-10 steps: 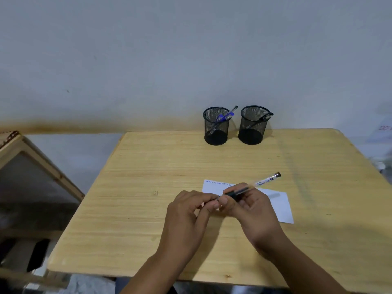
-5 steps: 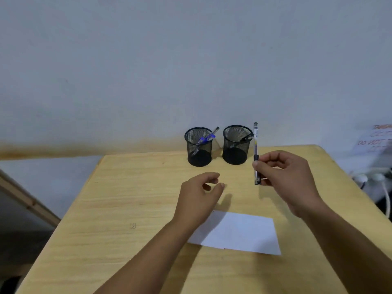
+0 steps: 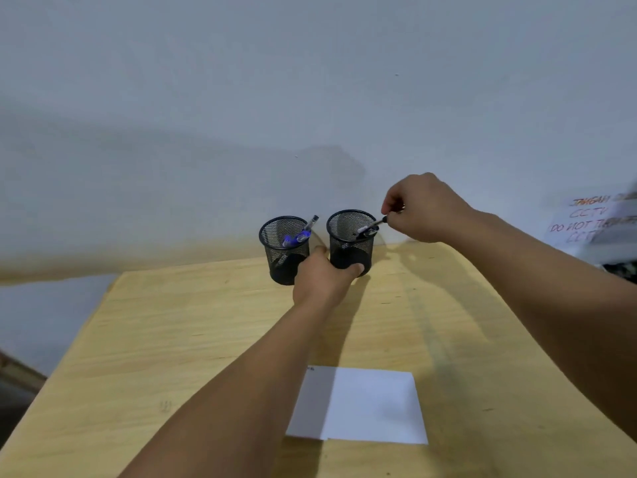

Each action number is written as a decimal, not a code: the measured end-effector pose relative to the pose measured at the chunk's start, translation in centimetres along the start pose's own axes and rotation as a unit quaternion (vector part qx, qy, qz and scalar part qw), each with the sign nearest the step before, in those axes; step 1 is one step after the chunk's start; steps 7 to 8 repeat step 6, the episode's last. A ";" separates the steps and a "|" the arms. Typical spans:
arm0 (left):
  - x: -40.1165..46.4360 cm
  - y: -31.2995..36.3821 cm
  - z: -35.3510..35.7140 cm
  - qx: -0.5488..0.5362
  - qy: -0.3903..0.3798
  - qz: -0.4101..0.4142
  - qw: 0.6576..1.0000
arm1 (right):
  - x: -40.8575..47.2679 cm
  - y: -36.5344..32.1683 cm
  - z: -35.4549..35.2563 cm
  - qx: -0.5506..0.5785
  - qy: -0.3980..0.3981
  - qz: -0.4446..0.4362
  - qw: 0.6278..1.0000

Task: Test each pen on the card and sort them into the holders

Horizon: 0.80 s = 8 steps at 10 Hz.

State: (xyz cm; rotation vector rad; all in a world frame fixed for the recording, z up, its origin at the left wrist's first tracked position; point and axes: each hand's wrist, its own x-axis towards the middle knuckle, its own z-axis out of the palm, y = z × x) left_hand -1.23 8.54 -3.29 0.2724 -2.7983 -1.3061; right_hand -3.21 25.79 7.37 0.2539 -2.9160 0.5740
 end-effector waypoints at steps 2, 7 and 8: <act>0.7 0.1 0.6 0.009 0.008 0.001 1.000 | 2.0 0.1 2.4 -0.016 -0.013 -0.044 0.999; -0.1 -1.0 -0.3 0.002 0.003 0.002 1.000 | -1.3 1.1 5.3 0.109 0.131 0.002 0.985; -0.1 -1.0 -0.3 0.002 0.003 0.002 1.000 | -1.3 1.1 5.3 0.109 0.131 0.002 0.985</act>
